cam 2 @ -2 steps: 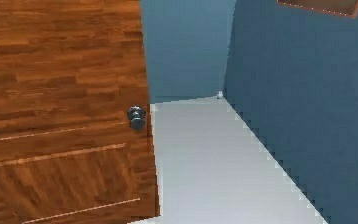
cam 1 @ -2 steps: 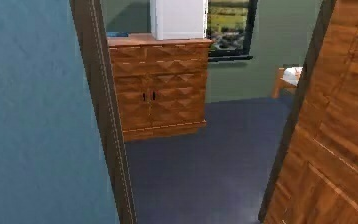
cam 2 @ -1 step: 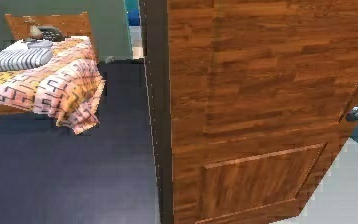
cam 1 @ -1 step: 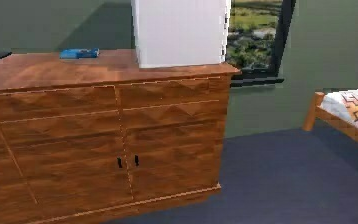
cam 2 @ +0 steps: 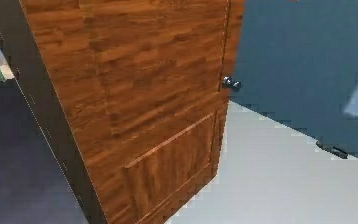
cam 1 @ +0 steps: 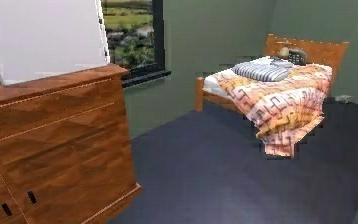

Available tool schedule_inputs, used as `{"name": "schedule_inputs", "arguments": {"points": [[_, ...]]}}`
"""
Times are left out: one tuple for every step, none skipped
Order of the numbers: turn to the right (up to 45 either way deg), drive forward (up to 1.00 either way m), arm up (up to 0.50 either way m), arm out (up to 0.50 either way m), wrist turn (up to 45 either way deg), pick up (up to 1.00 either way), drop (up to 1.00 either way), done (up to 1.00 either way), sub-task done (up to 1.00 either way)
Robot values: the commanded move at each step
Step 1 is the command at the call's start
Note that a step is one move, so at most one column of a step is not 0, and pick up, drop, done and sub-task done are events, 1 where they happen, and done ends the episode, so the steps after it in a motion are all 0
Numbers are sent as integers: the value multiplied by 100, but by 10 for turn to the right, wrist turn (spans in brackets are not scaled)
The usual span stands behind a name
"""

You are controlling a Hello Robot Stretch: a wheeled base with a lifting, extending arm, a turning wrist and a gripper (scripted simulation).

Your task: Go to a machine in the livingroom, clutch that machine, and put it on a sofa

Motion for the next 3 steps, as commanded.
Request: {"name": "schedule_inputs", "arguments": {"points": [[0, 10, 0, 0, 0, 0, 0, 0, 0], [390, 0, 0, 0, 0, 0, 0, 0, 0], [0, 40, 0, 0, 0, 0, 0, 0, 0]]}}
